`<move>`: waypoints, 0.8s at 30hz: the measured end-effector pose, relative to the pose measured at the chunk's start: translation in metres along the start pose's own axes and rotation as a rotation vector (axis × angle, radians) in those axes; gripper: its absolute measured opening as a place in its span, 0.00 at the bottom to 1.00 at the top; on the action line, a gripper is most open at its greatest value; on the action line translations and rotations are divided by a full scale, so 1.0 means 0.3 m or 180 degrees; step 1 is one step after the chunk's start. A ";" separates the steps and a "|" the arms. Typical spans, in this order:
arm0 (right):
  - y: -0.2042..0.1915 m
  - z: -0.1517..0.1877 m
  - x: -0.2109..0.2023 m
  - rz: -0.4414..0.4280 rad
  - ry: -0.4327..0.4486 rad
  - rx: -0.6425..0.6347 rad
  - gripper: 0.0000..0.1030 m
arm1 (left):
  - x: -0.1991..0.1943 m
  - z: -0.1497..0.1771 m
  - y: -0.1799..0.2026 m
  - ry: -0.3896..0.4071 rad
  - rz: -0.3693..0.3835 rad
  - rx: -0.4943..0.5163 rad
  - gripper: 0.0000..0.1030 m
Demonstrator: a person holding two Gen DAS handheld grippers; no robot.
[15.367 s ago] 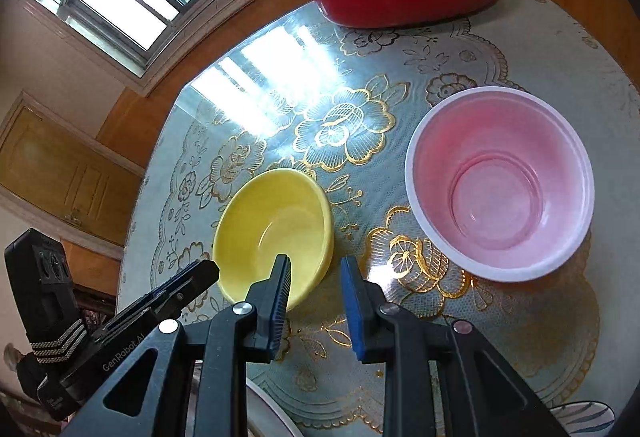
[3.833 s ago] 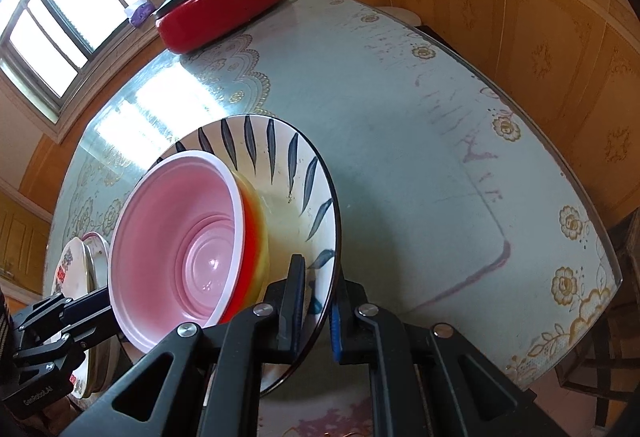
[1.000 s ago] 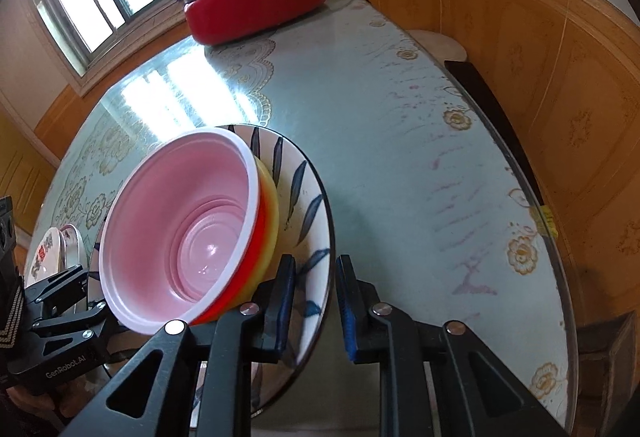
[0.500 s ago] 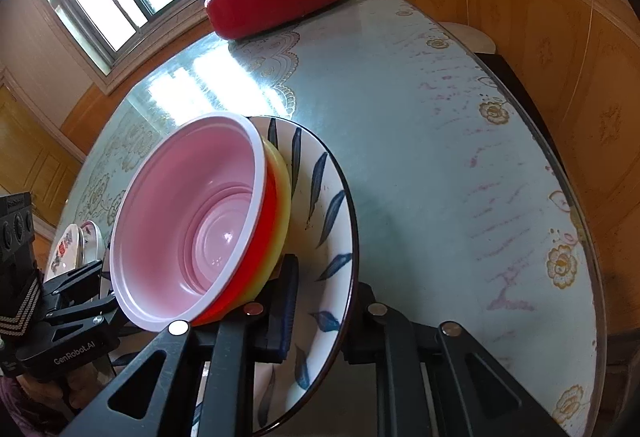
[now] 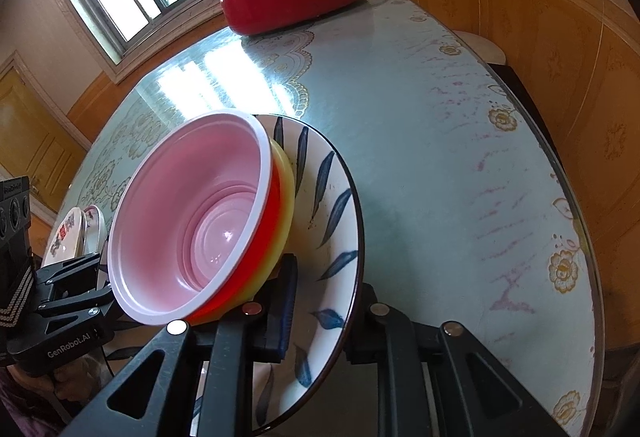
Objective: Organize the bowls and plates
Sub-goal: 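Lift the striped bowl with nested bowls using both grippers toward the plate stack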
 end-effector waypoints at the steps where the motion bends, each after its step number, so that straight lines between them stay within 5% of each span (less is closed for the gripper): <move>1: 0.003 0.004 -0.003 -0.0024 0.0000 0.0031 0.18 | -0.002 0.004 -0.001 0.0002 0.0029 -0.0031 0.24; 24: -0.026 0.057 -0.057 0.0240 0.0119 0.0117 0.18 | -0.074 0.015 0.008 0.0075 -0.0006 -0.0020 0.23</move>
Point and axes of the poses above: each gripper's, at about its wrist camera, not at the fingertips, and x roughly the way its jaws point, y to its right, z to its underside, the point moved 9 cm from there along x, roughly the way its jaws point, and after that the axes turned 4 degrees about y, right-handed, at the moved point
